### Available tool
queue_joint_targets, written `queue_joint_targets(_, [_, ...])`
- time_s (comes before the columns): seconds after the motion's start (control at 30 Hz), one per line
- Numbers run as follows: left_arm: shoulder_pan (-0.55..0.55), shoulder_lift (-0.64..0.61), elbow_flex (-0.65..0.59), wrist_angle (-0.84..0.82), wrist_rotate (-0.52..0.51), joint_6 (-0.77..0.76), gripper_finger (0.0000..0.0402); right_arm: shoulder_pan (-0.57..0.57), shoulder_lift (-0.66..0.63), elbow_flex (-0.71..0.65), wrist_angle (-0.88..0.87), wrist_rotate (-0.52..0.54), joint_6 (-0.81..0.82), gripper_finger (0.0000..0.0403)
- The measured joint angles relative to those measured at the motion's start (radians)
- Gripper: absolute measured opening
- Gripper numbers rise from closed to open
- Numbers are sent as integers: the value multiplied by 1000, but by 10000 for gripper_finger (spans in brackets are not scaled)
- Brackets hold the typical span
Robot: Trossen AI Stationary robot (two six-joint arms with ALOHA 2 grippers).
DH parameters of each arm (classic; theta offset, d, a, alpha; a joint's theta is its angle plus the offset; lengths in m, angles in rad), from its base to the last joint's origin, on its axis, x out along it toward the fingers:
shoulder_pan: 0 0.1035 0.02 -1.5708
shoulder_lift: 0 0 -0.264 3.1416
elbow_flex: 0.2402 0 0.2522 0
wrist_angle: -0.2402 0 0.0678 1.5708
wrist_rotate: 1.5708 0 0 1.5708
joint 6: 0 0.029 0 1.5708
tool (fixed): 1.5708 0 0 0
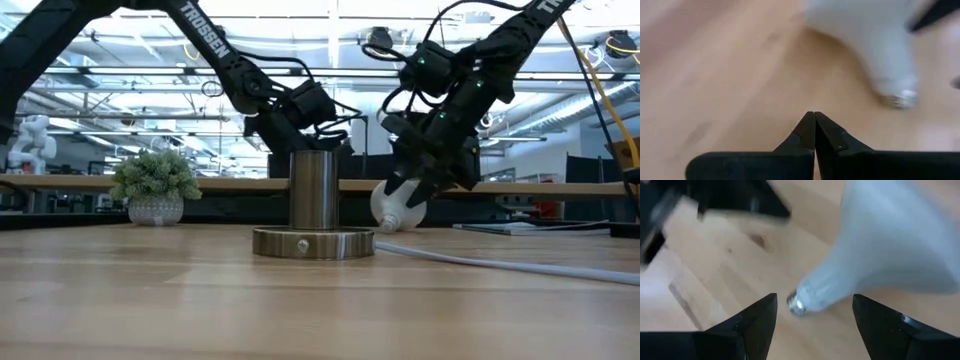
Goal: Screw lightbulb
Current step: Insert the white lightbulb into the desk lamp
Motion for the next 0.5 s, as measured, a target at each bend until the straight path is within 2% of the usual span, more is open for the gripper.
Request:
queue_joint_targets(0.13, [35,0,0,1,-96,6,0,1,0,0,-19,-15,65,251])
queue_joint_targets(0.33, [93,-9,0,29,-45,11,0,-1,0,0,-59,-19,99,251])
queue_joint_targets(0.5, [125,-9,0,26,-36,23,0,-42,0,0,-212,-10,82,251])
